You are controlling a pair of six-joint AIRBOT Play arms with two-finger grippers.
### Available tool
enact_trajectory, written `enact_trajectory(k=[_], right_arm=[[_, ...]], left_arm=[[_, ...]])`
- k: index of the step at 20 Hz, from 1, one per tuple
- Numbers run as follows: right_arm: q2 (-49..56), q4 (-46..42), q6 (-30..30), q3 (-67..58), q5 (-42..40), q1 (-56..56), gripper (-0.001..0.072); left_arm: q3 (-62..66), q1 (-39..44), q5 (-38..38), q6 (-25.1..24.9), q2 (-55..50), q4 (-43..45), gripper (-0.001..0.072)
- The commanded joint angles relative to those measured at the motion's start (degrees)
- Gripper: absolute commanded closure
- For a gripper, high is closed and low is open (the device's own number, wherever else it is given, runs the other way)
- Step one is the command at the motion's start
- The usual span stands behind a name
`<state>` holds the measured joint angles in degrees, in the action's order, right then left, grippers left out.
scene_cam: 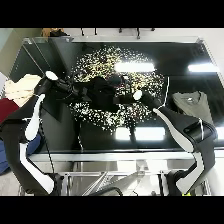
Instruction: Fold the shirts.
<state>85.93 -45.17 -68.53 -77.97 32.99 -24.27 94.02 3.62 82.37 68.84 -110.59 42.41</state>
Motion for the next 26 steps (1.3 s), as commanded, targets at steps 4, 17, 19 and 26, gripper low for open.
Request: enact_trajectory(k=[4, 17, 19, 26], right_arm=[[-0.04, 7.72, 10.14, -1.14, 6.62, 0.33, 0.0691], [-2.75, 7.72, 9.88, -1.11, 13.81, 6.67, 0.0691], [-2.78, 7.72, 9.9, -1.11, 13.81, 6.67, 0.069], [-2.75, 7.76, 10.1, -1.11, 13.84, 6.67, 0.0691]], left_arm=[[-2.56, -1.92, 1.14, -0.9, 1.11, 0.04, 0.0685], [-8.5, -18.4, -6.32, 5.18, 6.16, 16.09, 0.0018], [-9.22, -18.78, -8.37, 5.25, 6.1, 16.11, 0.0017], [-9.88, -14.69, -20.87, 6.67, 4.15, 13.99, 0.0116]])
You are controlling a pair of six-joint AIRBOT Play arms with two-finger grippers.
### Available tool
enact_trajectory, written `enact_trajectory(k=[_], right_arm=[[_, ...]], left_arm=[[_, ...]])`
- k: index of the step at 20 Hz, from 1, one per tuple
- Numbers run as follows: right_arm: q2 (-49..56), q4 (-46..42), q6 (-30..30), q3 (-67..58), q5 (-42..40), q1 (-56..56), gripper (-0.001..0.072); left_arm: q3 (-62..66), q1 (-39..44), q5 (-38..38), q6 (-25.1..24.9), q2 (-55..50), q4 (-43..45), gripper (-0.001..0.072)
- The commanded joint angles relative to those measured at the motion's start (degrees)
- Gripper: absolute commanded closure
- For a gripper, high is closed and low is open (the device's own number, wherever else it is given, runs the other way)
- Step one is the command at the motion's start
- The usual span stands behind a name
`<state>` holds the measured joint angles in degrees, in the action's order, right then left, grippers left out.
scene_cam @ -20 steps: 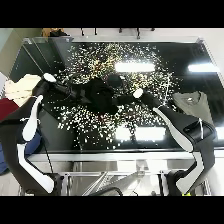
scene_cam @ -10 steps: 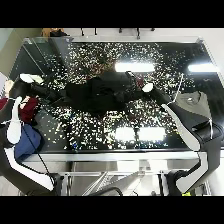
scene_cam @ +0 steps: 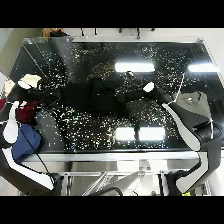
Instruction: Fold the shirts.
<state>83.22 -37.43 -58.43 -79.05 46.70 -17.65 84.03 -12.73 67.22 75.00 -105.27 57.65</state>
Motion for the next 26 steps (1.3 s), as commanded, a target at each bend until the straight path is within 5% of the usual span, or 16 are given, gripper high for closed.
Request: enact_trajectory(k=[1, 4, 5, 6, 11, 19, 22, 26], right_arm=[[-0.04, 0.02, 0.0, -0.04, 0.11, 0.04, 0.0691], [-0.07, 0.17, 0.0, -0.04, 0.15, 0.02, 0.0691], [-0.07, 0.17, 0.0, -0.04, 0.22, 0.04, 0.0691], [-0.07, 0.17, 0.0, -0.04, 0.31, 0.02, 0.0691], [-3.76, 0.83, 0.04, -0.09, 0.33, 0.07, 0.0691], [-36.76, -0.11, 7.13, -6.05, -2.64, 0.07, 0.0691], [-52.3, -8.35, 6.91, -8.28, -10.51, 0.04, 0.0691], [-61.9, -26.21, -6.29, -8.26, -15.37, 0.04, 0.0691]], left_arm=[[0.61, 2.45, -6.64, 0.5, -2.05, -2.36, 0.0115], [3.61, 4.79, -6.25, 0.52, -5.6, -5.81, 0.0118], [4.61, 5.49, -5.73, 0.59, -6.43, -5.77, 0.0313], [5.73, 5.68, -4.74, 0.17, -6.97, -5.73, 0.0675], [12.46, 5.53, 2.97, 0.52, -3.54, -5.79, 0.0694], [30.73, 5.53, 8.81, 0.11, 30.67, -14.03, 0.0694], [35.21, 5.49, 3.65, 2.6, 46.07, -1.01, 0.0695], [23.74, 5.53, 2.62, 5.01, 63.89, 16.81, 0.0695]])
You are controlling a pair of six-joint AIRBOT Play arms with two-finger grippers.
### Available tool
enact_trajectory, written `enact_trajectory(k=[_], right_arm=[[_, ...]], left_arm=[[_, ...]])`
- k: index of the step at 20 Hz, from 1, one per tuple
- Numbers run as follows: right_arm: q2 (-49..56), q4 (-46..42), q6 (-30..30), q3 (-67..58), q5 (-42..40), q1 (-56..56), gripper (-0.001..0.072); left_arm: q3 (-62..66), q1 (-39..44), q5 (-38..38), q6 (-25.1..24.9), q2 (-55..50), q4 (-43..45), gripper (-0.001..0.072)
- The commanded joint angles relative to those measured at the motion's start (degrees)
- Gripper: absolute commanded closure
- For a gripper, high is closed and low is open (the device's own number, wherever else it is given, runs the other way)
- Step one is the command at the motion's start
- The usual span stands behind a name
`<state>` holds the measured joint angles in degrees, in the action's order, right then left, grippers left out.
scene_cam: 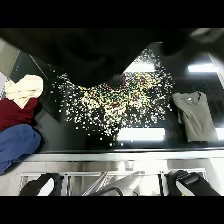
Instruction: Fold the shirts.
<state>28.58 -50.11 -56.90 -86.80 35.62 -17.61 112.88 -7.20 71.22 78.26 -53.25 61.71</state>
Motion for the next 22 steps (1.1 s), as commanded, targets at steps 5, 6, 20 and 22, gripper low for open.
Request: enact_trajectory(k=[5, 6, 20, 22], right_arm=[[1.42, -20.2, -17.59, -0.35, 10.71, 0.0, 0.0691], [4.22, -20.2, -18.47, 0.0, 13.7, 0.0, 0.0691], [38.91, -20.46, -18.4, 1.9, 26.58, 0.0, 0.0691], [42.64, -21.09, -18.05, 1.9, 24.83, 0.02, 0.069]], left_arm=[[-21.84, 0.07, 2.73, 1.42, 18.36, 5.92, 0.0694], [-25.46, 0.13, 3.67, 0.79, 18.21, 3.8, 0.0694], [-56.89, 0.13, -10.54, -10.43, -12.33, 1.05, 0.0694], [-56.17, 0.13, -11.89, -10.93, -17.79, 1.03, 0.0694]])
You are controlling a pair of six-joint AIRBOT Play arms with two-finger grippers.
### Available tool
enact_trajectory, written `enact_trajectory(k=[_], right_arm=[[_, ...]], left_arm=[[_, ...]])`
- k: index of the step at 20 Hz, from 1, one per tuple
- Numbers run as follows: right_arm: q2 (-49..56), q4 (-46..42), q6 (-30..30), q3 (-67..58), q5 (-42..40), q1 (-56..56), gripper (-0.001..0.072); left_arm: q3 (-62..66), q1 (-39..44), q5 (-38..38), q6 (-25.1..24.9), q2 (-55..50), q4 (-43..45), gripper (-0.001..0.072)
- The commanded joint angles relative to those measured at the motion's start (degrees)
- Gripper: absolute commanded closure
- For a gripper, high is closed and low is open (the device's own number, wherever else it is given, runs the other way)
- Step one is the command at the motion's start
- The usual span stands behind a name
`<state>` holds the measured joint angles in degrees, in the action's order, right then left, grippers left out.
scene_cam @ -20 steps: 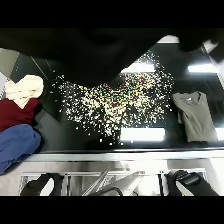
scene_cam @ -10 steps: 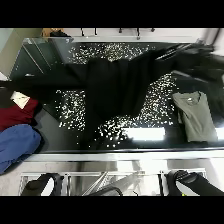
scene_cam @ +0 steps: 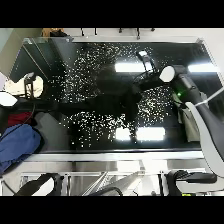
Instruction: Fold the shirts.
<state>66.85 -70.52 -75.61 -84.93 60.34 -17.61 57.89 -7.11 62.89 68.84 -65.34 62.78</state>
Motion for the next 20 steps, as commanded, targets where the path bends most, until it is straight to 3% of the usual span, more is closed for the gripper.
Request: enact_trajectory(k=[1, 2, 3, 4, 5, 8, 13, 20], right_arm=[[5.64, -2.01, 0.59, 0.02, -0.33, 0.02, 0.0682], [6.14, -4.59, 0.33, 0.0, -0.42, 0.02, 0.0681], [5.86, -8.22, -1.49, -0.13, -0.31, 0.31, 0.0579], [4.9, -11.45, -4.68, -0.26, -0.22, 0.85, 0.0234], [3.21, -12.46, -7.39, -0.26, 0.35, 1.86, 0.0016], [-1.68, -7.1, -8.98, -0.09, 5.01, 2.47, 0.0016], [0.96, 13.2, 4.37, 7.52, 3.08, -6.88, 0.0018], [9.44, 18.82, 11.41, 9.25, -2.47, -11.41, 0.0027]], left_arm=[[-0.61, 0.04, -3.48, -1.51, -7.63, -0.04, 0.0694], [-0.35, 0.04, -3.32, -1.53, -8.83, -0.04, 0.0694], [-0.42, 0.04, -3.43, -1.55, -9.66, 0.0, 0.0694], [-0.42, 0.04, -3.45, -1.55, -10.36, -0.11, 0.0694], [-0.42, 0.04, -3.56, -1.6, -10.73, -0.13, 0.0694], [-0.42, 0.07, -4.57, -2.86, -10.84, -2.21, 0.0693], [-0.44, 1.57, -6.6, -3.04, -10.86, -4.9, 0.0692], [-0.72, 8.59, -9.81, -3.04, -10.86, -4.76, 0.0692]])
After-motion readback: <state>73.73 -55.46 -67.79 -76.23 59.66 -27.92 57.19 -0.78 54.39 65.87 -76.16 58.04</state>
